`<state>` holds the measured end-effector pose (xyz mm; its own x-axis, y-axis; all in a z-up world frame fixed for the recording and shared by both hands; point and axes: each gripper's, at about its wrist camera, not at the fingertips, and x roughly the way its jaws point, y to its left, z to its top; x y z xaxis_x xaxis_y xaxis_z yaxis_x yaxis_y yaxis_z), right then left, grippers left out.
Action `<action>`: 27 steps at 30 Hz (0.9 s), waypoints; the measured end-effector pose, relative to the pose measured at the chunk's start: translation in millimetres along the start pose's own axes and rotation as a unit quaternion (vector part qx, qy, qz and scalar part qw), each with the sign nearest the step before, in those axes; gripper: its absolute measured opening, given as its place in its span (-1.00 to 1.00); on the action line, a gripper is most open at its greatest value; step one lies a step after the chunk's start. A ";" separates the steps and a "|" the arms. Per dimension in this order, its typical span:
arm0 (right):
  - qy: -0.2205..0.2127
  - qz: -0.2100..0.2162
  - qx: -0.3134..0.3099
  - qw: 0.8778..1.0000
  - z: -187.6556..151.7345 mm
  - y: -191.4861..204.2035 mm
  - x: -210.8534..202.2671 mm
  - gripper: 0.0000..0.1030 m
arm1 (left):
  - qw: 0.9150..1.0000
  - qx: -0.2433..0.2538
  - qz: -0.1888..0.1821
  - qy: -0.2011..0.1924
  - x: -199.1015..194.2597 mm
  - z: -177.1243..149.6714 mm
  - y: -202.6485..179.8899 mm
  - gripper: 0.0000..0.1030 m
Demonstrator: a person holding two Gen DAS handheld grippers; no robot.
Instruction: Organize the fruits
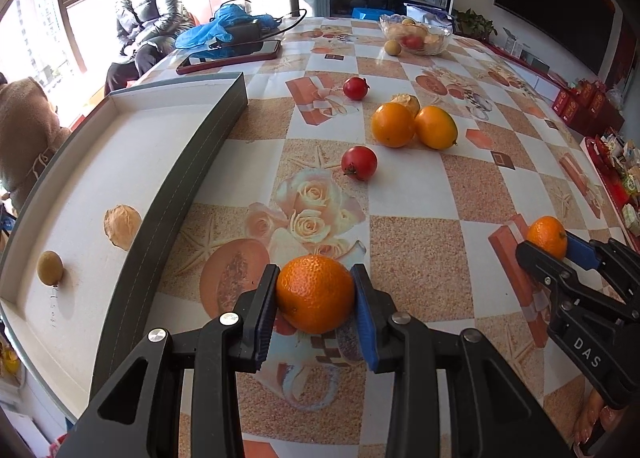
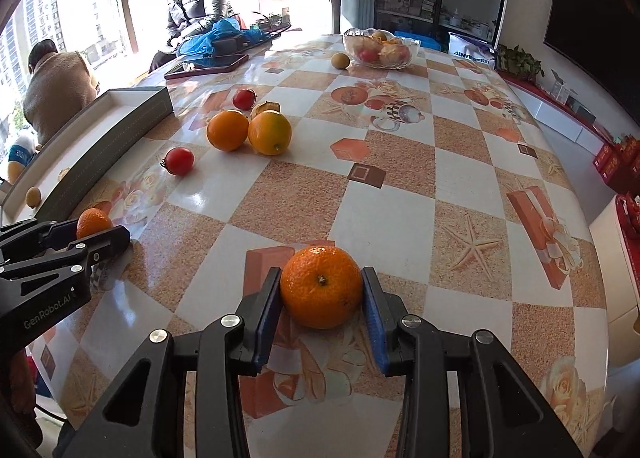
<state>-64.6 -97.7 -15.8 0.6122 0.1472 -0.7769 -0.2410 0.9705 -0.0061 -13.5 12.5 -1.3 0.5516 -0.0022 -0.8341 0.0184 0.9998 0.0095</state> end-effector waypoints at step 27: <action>-0.009 -0.001 -0.001 1.000 -1.3 1.0 1.3 -0.22 | 1.000 0.000 0.000 0.000 0.3 0.6 0.4 -0.25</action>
<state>-65.1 -96.8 -17.6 0.6265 0.1495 -0.7650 -0.2423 0.9702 -0.0089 -12.9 12.9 -1.2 0.5511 -0.0024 -0.8345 0.0185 0.9998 0.0094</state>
